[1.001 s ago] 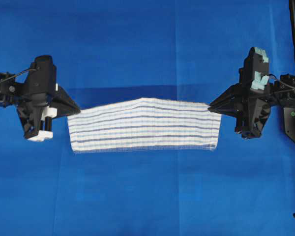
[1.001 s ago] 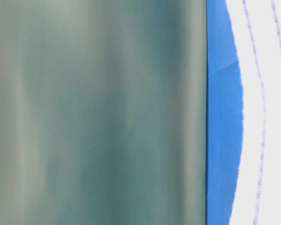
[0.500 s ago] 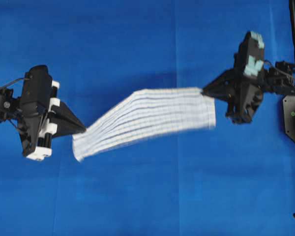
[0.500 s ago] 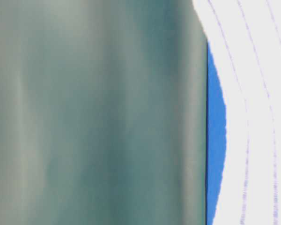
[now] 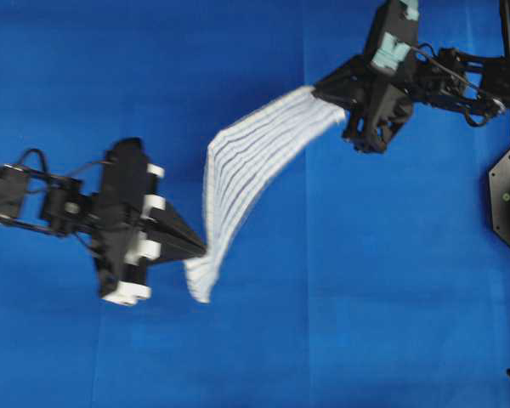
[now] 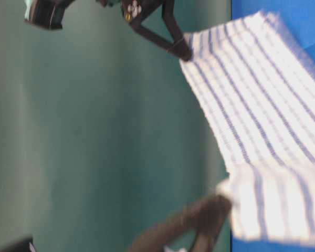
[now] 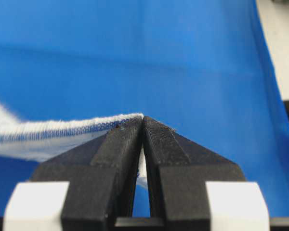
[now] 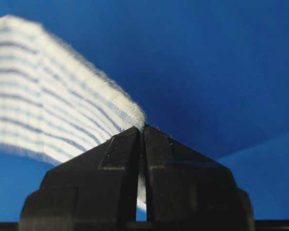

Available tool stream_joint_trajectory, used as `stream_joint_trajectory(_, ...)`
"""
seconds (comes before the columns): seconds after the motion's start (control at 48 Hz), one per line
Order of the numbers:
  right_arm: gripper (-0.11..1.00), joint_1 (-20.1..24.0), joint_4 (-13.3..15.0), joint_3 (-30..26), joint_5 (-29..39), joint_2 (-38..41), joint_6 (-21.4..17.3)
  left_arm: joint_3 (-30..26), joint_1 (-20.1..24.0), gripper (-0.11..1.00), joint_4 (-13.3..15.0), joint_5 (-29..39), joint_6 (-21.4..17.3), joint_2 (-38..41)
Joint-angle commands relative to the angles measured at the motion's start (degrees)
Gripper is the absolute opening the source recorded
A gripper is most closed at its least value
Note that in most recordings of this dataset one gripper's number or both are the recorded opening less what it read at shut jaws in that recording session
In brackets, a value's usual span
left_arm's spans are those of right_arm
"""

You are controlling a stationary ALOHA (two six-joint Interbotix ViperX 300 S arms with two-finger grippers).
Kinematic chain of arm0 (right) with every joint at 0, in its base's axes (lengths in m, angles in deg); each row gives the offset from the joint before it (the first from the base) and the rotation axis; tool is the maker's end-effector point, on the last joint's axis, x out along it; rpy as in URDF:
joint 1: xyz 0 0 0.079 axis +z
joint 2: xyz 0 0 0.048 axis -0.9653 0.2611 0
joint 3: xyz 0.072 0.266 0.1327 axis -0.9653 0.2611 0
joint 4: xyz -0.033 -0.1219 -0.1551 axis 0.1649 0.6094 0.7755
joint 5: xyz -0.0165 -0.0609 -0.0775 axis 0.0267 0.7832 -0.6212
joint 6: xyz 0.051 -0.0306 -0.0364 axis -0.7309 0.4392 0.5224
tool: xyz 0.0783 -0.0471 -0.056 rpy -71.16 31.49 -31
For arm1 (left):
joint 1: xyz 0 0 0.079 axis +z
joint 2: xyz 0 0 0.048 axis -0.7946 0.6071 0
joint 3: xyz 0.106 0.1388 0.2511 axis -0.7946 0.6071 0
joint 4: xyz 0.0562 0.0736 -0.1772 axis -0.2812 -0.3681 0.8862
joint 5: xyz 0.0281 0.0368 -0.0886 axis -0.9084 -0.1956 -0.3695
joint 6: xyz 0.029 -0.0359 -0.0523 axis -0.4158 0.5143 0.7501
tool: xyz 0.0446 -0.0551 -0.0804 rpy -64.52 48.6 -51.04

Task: Fold the blue towel.
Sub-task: 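Lift the strip and rotate it, right gripper up, left gripper down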

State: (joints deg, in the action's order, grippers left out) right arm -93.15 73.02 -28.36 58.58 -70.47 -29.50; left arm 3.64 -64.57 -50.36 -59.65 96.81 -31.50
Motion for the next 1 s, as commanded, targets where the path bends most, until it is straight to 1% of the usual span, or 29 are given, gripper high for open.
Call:
stream_joint_trajectory(0.0,0.02,-1.05,1.32,-2.99,-0.35,0.18,0.09,-4.92,-0.18,0.01,0.09,-0.7,0.09,2.37)
stream_joint_trajectory(0.229,0.02,-2.02,3.96,-4.22,-0.09,-0.18,0.09,-14.33,-0.18,0.01,0.09,-0.7,0.0,9.58)
stream_joint_trajectory(0.396,0.02,-3.25,4.31,-2.81,1.14,-2.11,0.09,-20.21,-0.35,0.01,0.09,-0.62,-0.18,14.68)
stream_joint_trajectory(0.563,0.02,-5.1,4.31,0.09,1.58,-5.98,0.09,-25.22,-0.53,0.01,0.09,-0.7,-0.62,18.81)
stream_joint_trajectory(0.73,0.02,-5.71,4.57,0.7,1.67,-6.77,0.18,-27.07,-0.53,0.01,0.0,-0.79,-0.7,20.74)
stream_joint_trajectory(0.876,0.02,-5.8,6.59,-1.76,1.67,-3.34,0.26,-26.46,-1.05,0.01,0.35,-1.76,0.09,20.92)
stream_joint_trajectory(0.98,0.02,-5.89,7.38,-3.96,1.76,-0.09,0.26,-25.84,-1.85,0.01,0.62,-2.11,0.26,20.74)
